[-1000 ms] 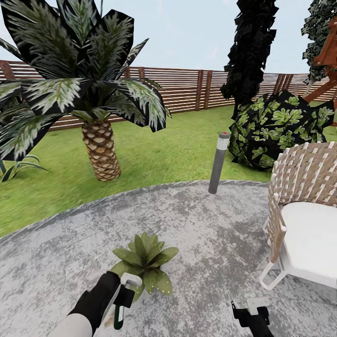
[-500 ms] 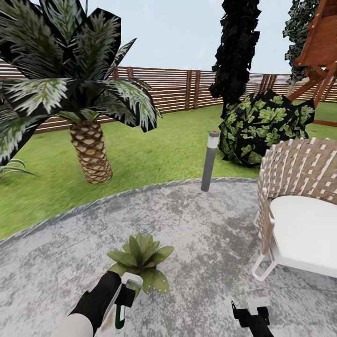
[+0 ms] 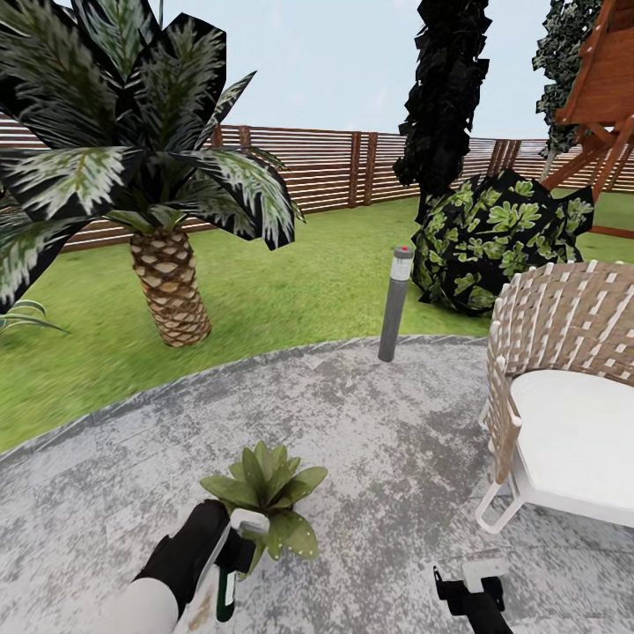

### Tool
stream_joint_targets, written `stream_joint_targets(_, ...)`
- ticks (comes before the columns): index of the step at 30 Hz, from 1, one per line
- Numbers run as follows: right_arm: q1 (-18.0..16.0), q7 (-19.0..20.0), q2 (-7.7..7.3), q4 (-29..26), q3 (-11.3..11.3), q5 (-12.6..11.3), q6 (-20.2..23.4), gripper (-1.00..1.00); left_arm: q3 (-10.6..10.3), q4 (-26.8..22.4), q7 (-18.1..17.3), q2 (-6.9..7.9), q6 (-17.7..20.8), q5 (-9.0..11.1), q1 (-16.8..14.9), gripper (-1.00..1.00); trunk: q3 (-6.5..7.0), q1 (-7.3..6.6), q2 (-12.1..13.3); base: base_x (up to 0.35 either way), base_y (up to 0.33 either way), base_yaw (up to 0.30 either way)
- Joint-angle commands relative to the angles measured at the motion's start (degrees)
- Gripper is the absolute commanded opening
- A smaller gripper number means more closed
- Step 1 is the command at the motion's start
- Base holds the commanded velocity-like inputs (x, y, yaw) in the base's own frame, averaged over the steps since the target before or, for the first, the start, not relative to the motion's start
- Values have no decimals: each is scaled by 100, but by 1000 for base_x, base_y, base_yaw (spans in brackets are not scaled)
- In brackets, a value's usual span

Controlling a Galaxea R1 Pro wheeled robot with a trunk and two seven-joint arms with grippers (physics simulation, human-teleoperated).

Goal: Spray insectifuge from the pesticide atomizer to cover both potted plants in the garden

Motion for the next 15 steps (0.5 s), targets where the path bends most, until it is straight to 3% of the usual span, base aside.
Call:
stream_joint_targets(1,-3,-19,1,3,51,-40,-14,100,-5,-6,-88,-4,95,-63,-73,-100,-5,-1,-2,0,0,0)
stream_joint_targets(6,1,-19,1,3,51,-40,-14,100,-14,-10,-286,8,471,-78,-204,-100,-5,-1,-2,0,0,0)
stream_joint_targets(15,-3,-19,3,3,51,-40,-14,100,14,-234,-315,-53,409,-63,-118,-100,-5,-1,-2,-5,2,-6)
